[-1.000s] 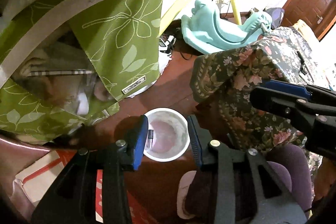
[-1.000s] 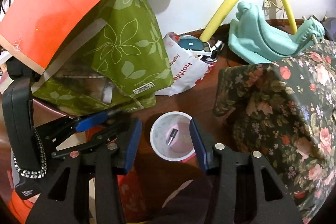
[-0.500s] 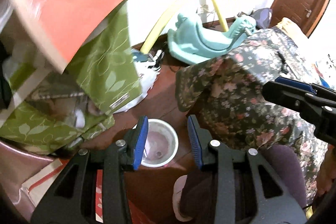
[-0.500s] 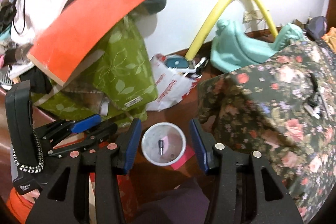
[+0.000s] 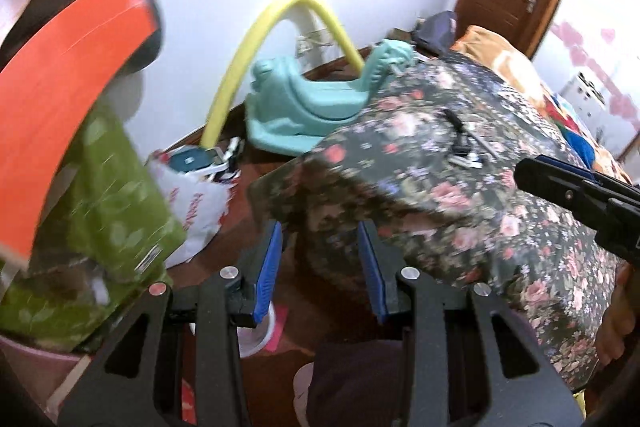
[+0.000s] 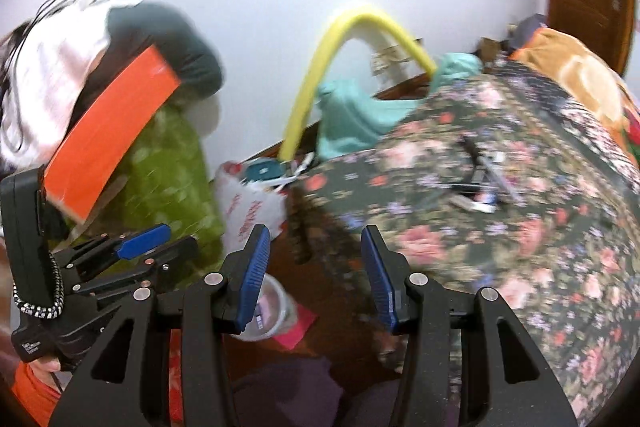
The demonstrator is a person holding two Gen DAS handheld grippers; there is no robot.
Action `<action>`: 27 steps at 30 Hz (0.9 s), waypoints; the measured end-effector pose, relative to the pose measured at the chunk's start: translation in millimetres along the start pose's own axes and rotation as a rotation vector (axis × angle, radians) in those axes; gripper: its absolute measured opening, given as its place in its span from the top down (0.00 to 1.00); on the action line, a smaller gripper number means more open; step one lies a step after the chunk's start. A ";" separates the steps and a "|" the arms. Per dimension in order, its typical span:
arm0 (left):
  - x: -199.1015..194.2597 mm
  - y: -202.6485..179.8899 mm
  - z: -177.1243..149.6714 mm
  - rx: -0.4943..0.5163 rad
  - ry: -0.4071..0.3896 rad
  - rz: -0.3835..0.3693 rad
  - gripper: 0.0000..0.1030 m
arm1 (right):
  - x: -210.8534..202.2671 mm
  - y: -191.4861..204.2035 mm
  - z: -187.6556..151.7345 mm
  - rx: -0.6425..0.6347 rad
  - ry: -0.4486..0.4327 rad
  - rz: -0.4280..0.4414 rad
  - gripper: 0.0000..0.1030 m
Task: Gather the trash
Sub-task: 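Return to the bed and grasp a clear pen with the left gripper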
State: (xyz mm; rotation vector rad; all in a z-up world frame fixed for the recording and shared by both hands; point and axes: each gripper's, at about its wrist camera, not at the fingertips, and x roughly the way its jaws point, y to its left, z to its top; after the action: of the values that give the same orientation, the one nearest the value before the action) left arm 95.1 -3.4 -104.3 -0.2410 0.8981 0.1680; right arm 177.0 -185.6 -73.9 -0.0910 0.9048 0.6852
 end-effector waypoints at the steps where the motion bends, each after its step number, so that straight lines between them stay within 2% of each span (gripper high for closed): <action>1: 3.7 -9.0 5.1 0.014 0.001 -0.013 0.63 | -4.1 -12.2 1.3 0.020 -0.007 -0.015 0.57; 7: 29.0 -63.0 33.4 0.090 0.008 -0.087 0.63 | -20.5 -73.0 2.3 0.126 -0.031 -0.089 0.57; 13: 60.1 -111.8 55.2 0.149 0.025 -0.141 0.62 | -17.9 -126.4 4.8 0.193 -0.013 -0.125 0.57; 19: 97.0 -142.7 73.7 0.172 0.048 -0.171 0.62 | 6.6 -161.0 14.1 0.179 0.020 -0.140 0.57; 27: 150.3 -151.4 83.0 0.166 0.095 -0.182 0.62 | 68.6 -189.5 35.3 0.102 0.086 -0.127 0.57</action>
State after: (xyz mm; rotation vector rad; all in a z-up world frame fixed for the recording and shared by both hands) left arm 286.7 -119.1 -152.5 -0.1762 0.9739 -0.0878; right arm 341.0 -287.2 -142.0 -0.0870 1.0059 0.5198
